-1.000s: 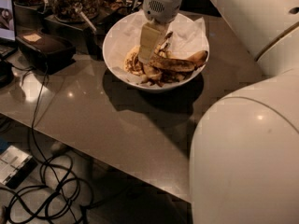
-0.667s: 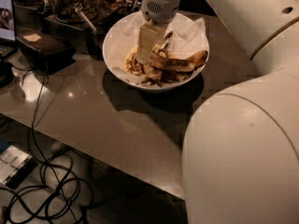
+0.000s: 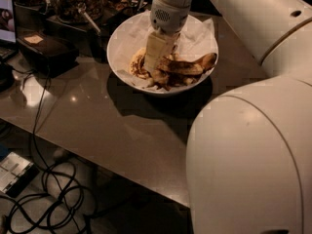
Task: Pick banana from white bowl
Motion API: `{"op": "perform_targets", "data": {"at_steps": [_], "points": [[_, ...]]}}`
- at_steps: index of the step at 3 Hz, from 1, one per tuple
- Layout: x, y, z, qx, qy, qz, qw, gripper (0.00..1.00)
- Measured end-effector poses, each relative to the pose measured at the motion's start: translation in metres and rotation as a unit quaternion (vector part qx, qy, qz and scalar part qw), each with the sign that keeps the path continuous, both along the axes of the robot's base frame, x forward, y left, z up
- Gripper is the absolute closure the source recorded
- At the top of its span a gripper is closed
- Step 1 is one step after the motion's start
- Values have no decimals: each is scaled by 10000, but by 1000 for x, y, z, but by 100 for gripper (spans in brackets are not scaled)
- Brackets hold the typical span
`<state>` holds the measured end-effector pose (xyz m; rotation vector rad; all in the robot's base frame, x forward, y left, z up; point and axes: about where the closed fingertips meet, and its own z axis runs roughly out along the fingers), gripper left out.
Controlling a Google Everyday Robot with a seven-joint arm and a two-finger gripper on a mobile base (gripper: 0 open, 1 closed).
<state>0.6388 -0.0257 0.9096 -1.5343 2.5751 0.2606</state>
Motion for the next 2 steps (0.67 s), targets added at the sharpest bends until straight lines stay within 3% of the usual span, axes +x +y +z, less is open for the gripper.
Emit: {"op": "perform_targets", "data": {"at_steps": [1,2], "points": [[-1,-6,-10,-29,153,-132,9998,47],[-6,-16,-10,-200,132,-293,9993,66]]}}
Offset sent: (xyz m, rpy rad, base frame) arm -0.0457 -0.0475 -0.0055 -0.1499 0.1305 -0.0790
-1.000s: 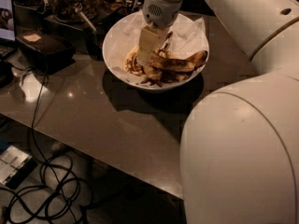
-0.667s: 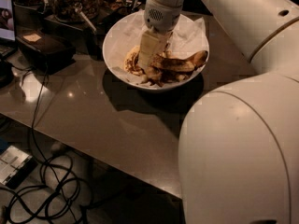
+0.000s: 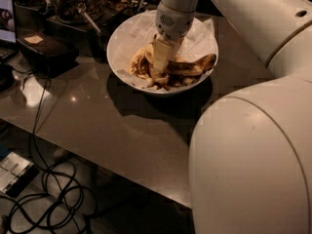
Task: Pick banana from white bowl
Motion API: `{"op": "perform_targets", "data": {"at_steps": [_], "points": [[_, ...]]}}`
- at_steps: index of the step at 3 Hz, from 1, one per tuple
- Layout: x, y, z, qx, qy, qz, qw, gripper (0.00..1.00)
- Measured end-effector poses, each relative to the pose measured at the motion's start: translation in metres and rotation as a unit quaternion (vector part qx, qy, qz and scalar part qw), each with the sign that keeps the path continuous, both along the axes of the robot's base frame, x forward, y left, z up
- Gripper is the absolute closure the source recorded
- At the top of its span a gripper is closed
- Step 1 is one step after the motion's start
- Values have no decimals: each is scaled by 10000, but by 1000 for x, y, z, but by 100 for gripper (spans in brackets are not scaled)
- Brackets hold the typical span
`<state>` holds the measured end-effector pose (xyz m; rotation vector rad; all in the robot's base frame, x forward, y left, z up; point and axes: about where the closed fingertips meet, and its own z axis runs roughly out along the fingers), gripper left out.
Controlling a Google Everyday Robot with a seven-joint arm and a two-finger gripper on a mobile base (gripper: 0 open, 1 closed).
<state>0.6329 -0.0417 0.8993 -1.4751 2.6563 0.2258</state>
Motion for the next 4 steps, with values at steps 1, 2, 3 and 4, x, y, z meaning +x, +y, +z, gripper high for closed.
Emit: {"op": "perform_targets", "data": {"at_steps": [1,2,3,4], "points": [[-4,-9,1,-152,-64,-109,9998,89],[-3,-9,0,-141,-86,-109,9998,100],[1,-6,9,-112,-326,-38,9994,100],[-14,-10,31,-158,-574,244,9979,100]]}}
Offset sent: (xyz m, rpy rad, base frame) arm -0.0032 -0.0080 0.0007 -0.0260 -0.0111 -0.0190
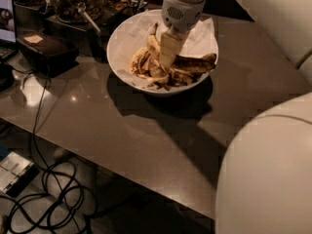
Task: Pick banana from white bowl
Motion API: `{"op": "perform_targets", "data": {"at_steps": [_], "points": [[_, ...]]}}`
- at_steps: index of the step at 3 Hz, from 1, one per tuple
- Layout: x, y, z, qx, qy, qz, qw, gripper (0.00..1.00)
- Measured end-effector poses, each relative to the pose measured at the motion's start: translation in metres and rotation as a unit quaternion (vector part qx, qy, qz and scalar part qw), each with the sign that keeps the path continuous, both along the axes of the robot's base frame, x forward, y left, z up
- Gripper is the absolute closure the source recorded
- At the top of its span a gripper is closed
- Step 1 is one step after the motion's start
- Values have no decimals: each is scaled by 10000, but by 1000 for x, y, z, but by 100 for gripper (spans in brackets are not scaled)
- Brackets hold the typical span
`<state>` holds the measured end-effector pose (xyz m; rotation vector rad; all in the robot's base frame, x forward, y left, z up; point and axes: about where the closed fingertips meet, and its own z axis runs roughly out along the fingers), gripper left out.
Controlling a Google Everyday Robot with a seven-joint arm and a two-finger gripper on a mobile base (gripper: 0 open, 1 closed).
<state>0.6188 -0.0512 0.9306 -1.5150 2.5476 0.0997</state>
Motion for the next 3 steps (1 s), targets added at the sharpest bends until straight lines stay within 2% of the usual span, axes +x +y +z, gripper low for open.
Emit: {"op": "perform_targets", "data": {"at_steps": [1,2,3], "points": [[-22,-7,24,154,-213,423,9988,100],[-17,-4,26,208,-332,458,9982,100],[-37,14,34,309,-365,673,9966,100]]}}
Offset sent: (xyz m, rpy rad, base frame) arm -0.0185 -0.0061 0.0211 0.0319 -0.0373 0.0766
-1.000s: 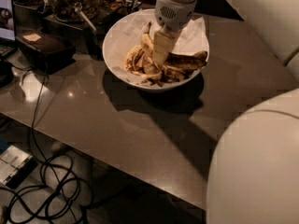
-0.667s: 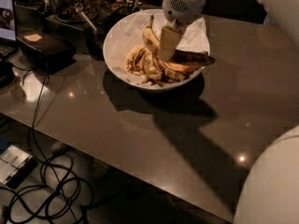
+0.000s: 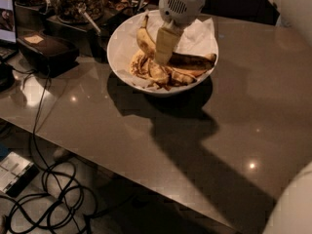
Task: Pick banana from white bowl
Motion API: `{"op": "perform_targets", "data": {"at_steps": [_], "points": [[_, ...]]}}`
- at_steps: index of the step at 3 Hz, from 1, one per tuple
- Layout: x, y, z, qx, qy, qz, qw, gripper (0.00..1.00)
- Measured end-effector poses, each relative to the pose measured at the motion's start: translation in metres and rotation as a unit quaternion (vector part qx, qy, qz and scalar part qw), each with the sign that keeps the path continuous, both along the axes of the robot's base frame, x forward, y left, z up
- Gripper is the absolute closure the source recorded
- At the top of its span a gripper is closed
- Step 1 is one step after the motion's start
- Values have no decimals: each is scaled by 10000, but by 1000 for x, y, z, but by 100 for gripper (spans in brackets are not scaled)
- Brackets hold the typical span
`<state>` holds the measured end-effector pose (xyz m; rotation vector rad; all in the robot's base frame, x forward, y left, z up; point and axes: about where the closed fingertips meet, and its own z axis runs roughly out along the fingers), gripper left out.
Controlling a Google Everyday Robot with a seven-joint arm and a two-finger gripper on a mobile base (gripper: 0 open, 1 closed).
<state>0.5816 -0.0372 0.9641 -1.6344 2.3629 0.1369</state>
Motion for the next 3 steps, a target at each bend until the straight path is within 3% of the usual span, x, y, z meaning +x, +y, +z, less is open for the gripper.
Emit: {"op": "perform_targets", "data": {"at_steps": [1,2,3], "points": [[-33,35,9,-48,-48,454,9989,100],[-54,56,19,-105,-235,690,9973,100],[-50,56,17,-46,-180,677,9975,100]]}}
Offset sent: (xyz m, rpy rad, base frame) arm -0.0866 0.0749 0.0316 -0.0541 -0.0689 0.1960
